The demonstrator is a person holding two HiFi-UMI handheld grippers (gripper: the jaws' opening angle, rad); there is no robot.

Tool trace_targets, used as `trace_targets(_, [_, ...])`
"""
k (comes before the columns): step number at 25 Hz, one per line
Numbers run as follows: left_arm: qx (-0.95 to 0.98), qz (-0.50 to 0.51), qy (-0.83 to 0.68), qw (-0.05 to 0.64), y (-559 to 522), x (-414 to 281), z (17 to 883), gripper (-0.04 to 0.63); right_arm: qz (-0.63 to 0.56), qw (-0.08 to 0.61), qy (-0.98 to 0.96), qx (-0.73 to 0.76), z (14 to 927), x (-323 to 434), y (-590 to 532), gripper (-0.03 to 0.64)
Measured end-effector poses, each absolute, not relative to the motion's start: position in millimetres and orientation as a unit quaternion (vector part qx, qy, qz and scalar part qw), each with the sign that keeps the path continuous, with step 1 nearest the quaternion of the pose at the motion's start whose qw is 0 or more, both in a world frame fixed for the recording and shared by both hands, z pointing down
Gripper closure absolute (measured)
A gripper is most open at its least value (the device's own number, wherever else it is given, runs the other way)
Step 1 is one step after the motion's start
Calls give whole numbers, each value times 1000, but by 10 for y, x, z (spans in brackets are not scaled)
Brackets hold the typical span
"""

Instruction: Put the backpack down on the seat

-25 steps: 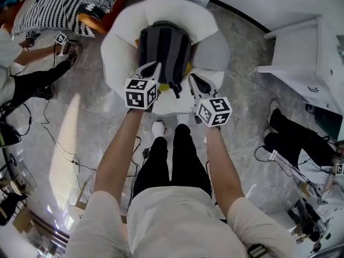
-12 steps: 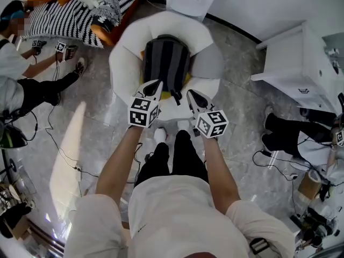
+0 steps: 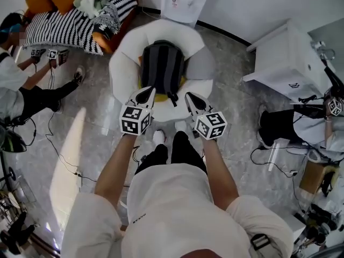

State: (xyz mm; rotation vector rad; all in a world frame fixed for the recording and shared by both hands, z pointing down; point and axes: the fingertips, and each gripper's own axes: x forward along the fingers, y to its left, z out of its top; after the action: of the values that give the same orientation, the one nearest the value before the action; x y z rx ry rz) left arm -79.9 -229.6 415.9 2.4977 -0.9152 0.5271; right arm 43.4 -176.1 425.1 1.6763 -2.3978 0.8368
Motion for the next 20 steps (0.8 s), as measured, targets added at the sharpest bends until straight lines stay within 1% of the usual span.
trace_targets(9, [904,173,-338,199,-2083,-1081,3798,578,246,51,-786,565,3866,503,-1386,592])
trace_targets(15, [896,155,-362,204,-1882,-1377,3600,577,232,54,-794,559,3641,452,-1089,592])
trace_targets(20, [901,140,-358,200,-1684,-1477,3429,578,212,54,-803,554,3420,382,-894,592])
